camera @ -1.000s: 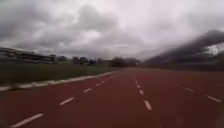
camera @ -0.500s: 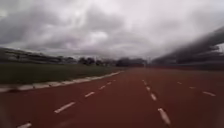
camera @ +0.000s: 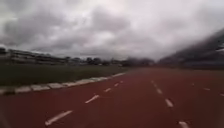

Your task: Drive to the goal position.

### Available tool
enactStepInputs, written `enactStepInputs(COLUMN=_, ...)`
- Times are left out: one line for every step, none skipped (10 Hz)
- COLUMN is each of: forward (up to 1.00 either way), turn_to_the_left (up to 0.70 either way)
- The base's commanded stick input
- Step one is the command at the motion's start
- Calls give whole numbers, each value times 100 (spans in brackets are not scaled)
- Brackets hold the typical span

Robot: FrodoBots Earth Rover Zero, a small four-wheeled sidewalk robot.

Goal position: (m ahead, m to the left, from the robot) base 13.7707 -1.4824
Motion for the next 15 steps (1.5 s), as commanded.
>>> enactStepInputs(forward=70, turn_to_the_left=0)
enactStepInputs(forward=70, turn_to_the_left=0)
enactStepInputs(forward=70, turn_to_the_left=0)
enactStepInputs(forward=70, turn_to_the_left=0)
enactStepInputs(forward=70, turn_to_the_left=0)
enactStepInputs(forward=70, turn_to_the_left=0)
enactStepInputs(forward=70, turn_to_the_left=0)
enactStepInputs(forward=70, turn_to_the_left=0)
enactStepInputs(forward=70, turn_to_the_left=0)
enactStepInputs(forward=70, turn_to_the_left=0)
enactStepInputs(forward=70, turn_to_the_left=-6)
enactStepInputs(forward=70, turn_to_the_left=-23)
enactStepInputs(forward=70, turn_to_the_left=-31)
enactStepInputs(forward=70, turn_to_the_left=-35)
enactStepInputs(forward=70, turn_to_the_left=-35)
